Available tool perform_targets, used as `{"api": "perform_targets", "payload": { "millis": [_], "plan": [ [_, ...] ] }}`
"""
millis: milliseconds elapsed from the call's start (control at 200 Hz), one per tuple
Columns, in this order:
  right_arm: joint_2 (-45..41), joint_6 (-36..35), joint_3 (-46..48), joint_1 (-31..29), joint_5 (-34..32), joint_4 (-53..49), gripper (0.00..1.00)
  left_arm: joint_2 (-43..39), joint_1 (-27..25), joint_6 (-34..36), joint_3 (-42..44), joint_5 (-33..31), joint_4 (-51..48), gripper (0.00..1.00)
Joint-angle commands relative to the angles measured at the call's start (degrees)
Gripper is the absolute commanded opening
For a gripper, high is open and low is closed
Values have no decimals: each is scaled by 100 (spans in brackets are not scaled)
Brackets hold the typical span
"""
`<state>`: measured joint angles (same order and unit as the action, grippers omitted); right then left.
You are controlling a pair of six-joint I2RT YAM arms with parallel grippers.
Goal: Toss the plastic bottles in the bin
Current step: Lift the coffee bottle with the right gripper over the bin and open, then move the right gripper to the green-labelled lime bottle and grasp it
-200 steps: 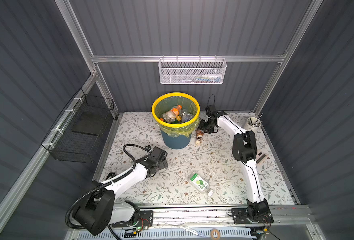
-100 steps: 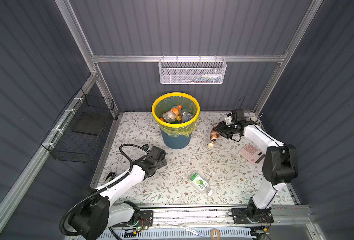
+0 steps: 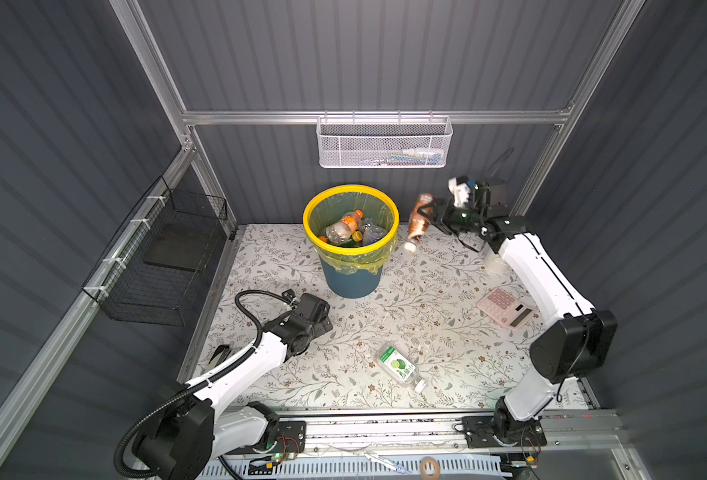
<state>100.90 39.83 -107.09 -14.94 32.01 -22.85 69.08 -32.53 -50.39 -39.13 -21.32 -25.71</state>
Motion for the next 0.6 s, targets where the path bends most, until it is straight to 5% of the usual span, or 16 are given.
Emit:
{"api": "perform_targets", "payload": {
  "millis": [0,55,110,235,595],
  "plan": [
    [637,409,-1375,-440,372,124,56,139,18,39,-200,136,-218,100],
    [1236,351,-2289,-582,290,-433,68,191,19,64,-222,188,-189,100],
    [1749,262,-3212,-636,170,-986,98,248,18,73,-267,247,-205,99],
    [2072,157,-3787,-565,-17,-1525,99,282,19,108,-321,304,-312,100],
    [-1162,-103,1196,109,-666,272,99,-5,10,209,-64,332,-60,99]
  ]
}}
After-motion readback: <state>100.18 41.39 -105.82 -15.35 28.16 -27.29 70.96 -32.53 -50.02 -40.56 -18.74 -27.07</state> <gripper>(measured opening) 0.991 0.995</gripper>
